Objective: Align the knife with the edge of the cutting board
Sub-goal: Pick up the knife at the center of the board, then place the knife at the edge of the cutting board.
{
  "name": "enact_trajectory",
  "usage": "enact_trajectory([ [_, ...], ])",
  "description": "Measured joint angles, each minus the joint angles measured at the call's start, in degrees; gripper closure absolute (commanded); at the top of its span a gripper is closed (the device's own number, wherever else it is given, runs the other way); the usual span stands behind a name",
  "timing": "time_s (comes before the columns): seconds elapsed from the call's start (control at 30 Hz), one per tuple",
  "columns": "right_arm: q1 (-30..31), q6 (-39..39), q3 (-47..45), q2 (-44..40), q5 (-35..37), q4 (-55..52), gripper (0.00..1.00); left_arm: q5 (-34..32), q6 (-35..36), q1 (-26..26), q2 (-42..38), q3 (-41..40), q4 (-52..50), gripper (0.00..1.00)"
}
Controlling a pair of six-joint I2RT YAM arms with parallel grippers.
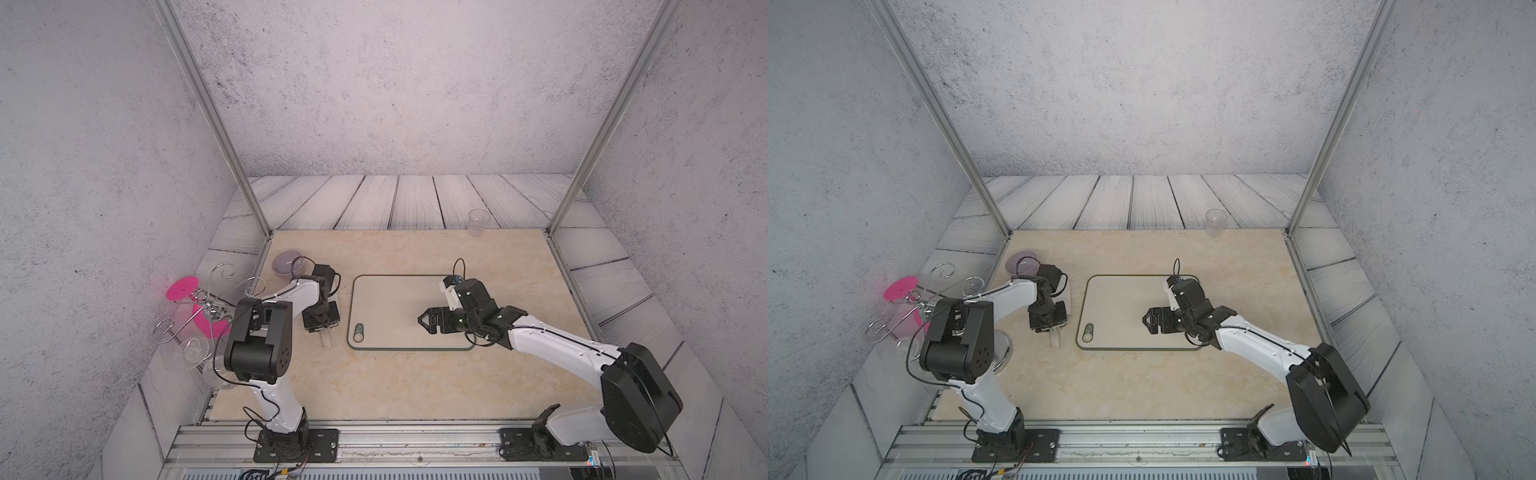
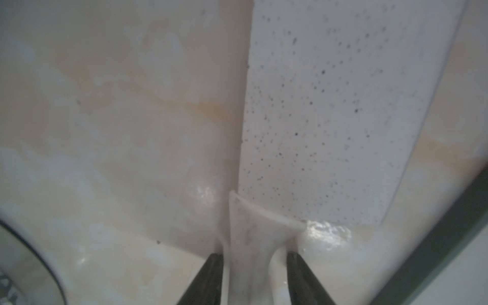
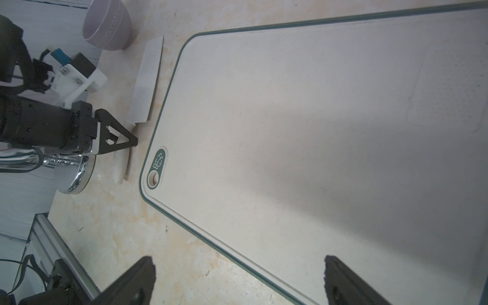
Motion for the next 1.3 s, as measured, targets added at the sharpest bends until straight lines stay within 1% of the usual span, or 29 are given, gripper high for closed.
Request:
enact_trajectory([
  [0.13, 0.00, -0.09, 0.00, 0.00, 0.04, -0.02, 0.01, -0.17, 0.55, 0.00, 0.52, 0.66, -0.15, 0.73],
  [0.2, 0.00, -0.11, 0.00, 0.00, 0.09, -0.02, 0.01, -0.31, 0.76, 0.00, 0.55, 0.66, -0.02, 0.81],
  [0.27, 0.00, -0.11, 0.00, 0.00, 0.13, 0.00, 0.01, -0.55, 0.76, 0.00, 0.55, 0.68, 0.02, 0.86],
  [0.43, 0.00, -0.11, 0.00, 0.00, 0.39, -0.02, 0.01, -0.83, 0.72, 0.00, 0.50, 0.70, -0.02, 0.92],
  [0.57, 0.00, -0.09, 0.00, 0.00, 1.33, -0.09, 0.01, -1.55, 0.66, 0.00, -0.07, 0.70, -0.66, 0.92],
  [0.83, 0.00, 0.35, -0.11, -0.92, 4.52, -1.07, 0.01, -3.89, 0.04, -1.20, -6.01, 0.96, -3.58, 0.92],
  [1.03, 0.00, 1.38, -1.60, -6.32, 9.07, -3.52, 0.01, -4.74, -1.09, -6.19, -7.82, 1.42, -4.92, 0.93],
  [1.3, 0.00, 3.15, -5.01, -13.33, 13.84, -7.19, 0.01, -4.55, -4.39, -11.80, -11.23, 1.42, -6.34, 0.93],
])
